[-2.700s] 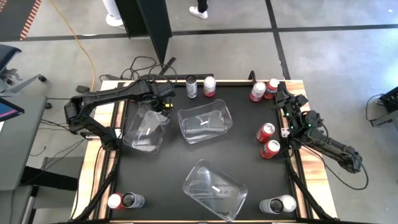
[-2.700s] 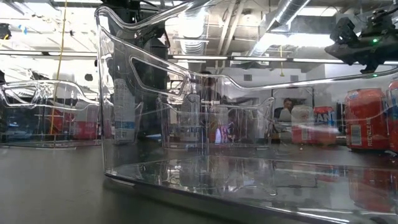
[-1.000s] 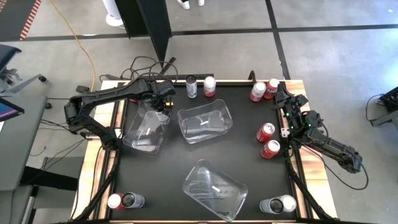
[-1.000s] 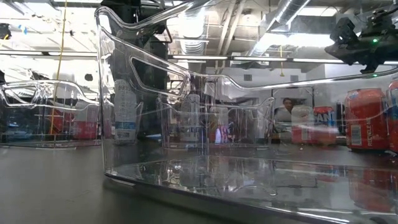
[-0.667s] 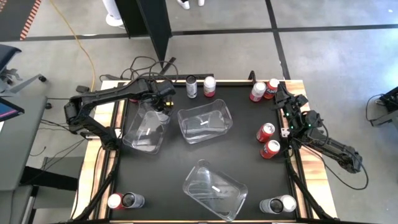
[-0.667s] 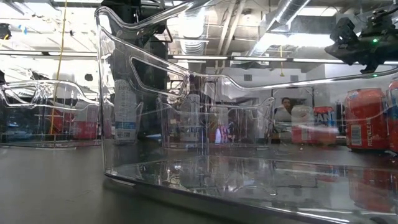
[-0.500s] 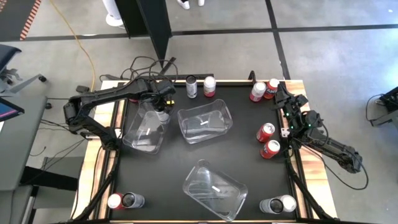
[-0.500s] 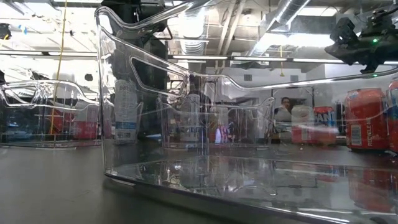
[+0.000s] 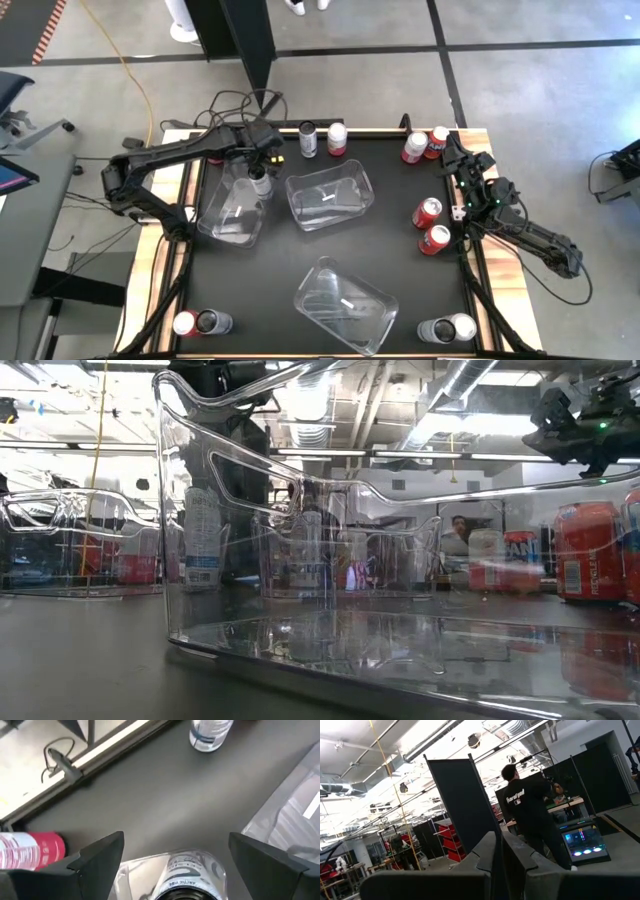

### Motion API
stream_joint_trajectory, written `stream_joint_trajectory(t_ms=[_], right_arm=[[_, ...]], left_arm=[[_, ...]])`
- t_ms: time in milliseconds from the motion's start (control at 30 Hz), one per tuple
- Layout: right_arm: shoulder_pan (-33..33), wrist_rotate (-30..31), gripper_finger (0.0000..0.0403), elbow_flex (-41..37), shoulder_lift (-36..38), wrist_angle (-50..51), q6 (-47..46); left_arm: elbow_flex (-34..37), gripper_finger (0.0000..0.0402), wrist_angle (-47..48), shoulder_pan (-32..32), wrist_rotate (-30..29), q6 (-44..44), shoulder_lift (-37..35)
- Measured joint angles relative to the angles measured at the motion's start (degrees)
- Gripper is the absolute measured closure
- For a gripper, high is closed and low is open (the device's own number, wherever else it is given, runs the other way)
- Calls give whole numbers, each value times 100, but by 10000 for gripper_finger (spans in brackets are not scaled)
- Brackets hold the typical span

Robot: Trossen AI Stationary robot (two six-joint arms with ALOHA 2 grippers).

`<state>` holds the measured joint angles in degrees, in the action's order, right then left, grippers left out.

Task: Sort soda cans
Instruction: Put the top black soda can in the top left transparent bin

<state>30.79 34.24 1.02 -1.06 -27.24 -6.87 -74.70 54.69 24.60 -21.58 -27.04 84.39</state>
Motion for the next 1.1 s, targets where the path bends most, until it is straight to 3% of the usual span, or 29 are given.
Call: stream_joint_trajectory(t_ms=[167,400,533,733,1100], right_arm=[[0,1,353,0,-2,1,0],[0,0,353,0,0,-1,-3],[0,0,353,0,0,-1,-17],[0,2,353,0,-2,-23,-20],[0,-7,353,0,0,-38,-17]], left_arm=[[-384,46,-237,0,71,380,-4],[-743,46,-1203,313,949,753,-3],[-743,46,-1718,654,1118,659,7],[-1157,46,-2090,972,1267,665,562],[-3556,46,-466,1040,1073,1615,2499]])
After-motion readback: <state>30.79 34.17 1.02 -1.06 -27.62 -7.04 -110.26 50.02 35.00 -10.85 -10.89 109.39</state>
